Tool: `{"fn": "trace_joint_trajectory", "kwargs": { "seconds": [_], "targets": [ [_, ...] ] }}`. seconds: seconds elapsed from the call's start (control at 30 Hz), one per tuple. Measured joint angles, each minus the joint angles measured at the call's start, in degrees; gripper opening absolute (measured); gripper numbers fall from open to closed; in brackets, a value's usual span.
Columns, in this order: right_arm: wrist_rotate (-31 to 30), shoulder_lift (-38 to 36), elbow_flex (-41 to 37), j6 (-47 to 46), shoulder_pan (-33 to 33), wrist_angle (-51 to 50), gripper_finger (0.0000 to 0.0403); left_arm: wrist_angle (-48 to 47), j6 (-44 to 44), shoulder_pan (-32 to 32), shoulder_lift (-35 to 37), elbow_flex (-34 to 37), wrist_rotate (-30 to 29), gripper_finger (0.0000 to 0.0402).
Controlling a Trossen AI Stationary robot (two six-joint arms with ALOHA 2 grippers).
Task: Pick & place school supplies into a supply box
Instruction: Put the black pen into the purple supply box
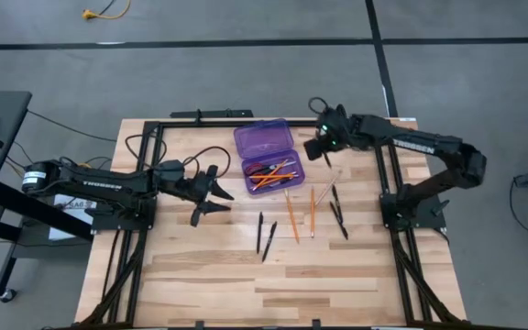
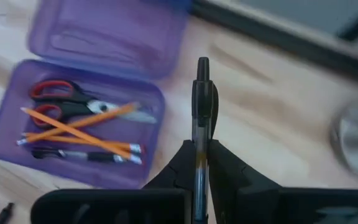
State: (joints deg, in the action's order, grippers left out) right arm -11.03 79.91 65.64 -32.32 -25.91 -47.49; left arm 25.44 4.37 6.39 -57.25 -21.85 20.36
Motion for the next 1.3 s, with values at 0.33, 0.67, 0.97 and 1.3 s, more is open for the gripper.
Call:
{"fn": "trace_joint_trajectory", "kwargs": {
  "seconds": [0.33, 0.67, 0.97, 1.3],
  "targets": [
    [3.2, 20.7, 21.2, 26.6, 0.9, 0.4, 0.0011, 1.2, 8.4, -1.2, 0.0, 0.0, -2.1, 0.0144],
    [8.8, 35.3, 31.7, 41.7, 4.9, -1.6, 0.0011, 1.1, 9.8, -3.6, 0.0, 0.0, -9.4, 0.0144],
    [9.7, 39.9, 31.9, 49.4, 7.4, -4.8, 0.0011, 0.9, 10.4, -5.8, 0.0, 0.0, -10.2, 0.0144],
    [9.6, 40.3, 31.9, 47.7, 9.3, -4.7, 0.0043, 0.9, 10.2, -6.8, 0.0, 0.0, -12.1, 0.0144]
  ]
}}
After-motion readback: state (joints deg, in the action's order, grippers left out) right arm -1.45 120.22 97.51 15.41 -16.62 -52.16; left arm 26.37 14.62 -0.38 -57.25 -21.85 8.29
